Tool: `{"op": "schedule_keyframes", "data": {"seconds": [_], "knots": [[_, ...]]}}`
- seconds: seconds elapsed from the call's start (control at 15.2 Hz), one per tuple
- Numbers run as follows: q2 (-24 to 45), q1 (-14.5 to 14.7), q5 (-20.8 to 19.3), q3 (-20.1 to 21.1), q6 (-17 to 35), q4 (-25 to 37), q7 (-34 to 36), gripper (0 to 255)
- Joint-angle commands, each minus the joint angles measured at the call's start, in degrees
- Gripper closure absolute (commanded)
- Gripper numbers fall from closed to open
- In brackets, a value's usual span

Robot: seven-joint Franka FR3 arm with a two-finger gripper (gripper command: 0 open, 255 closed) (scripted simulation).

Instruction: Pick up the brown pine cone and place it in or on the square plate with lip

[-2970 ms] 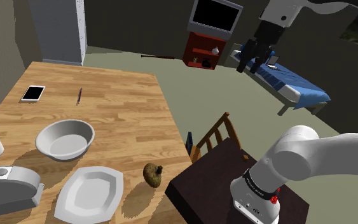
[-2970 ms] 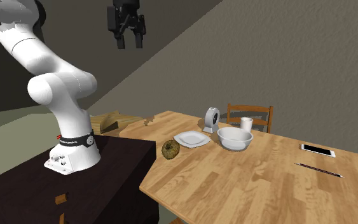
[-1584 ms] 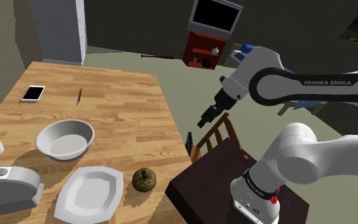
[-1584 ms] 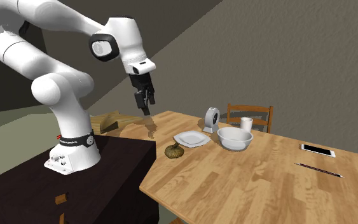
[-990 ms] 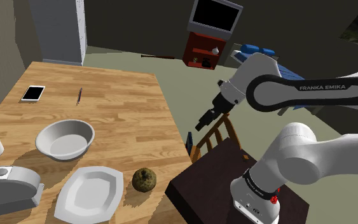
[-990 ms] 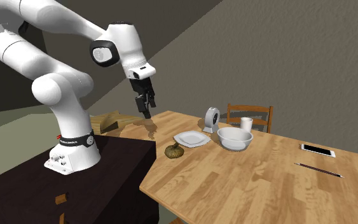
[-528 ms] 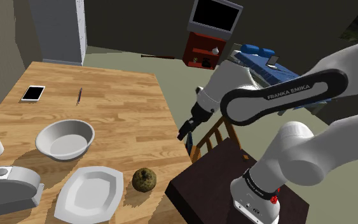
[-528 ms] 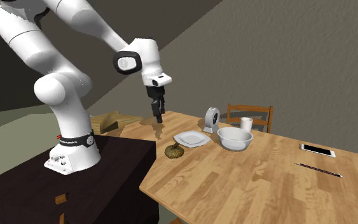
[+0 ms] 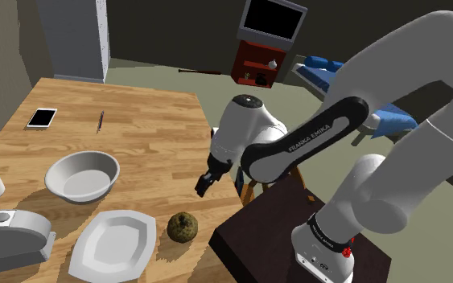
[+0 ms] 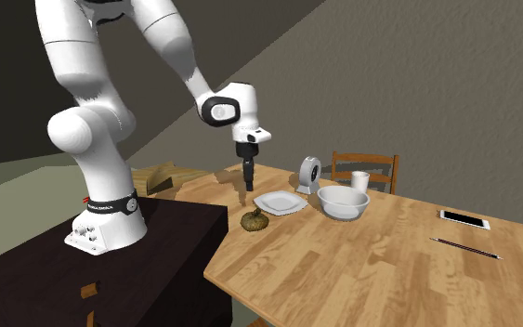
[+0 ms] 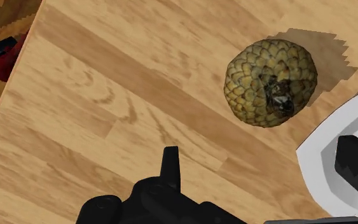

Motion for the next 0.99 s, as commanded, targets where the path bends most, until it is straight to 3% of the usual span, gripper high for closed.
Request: {"op": "schedule_keyframes", "data": {"seconds": [0.0, 0.2, 0.4, 0.53, 0.92], "knots": [[6.27, -0.75, -7.45, 2.39, 0.18, 4.06, 7.13, 0], [15.37, 1.16, -18.34, 1.88, -0.95, 10.39, 16.47, 0], [23.85, 5.48, -25.59, -0.54, -3.27, 17.21, 22.78, 0], [28.61, 8.13, -28.36, -1.91, -4.92, 21.38, 25.21, 0], [33.1, 9.75, -31.82, -4.68, -1.38, 22.18, 27.68, 0]]}}
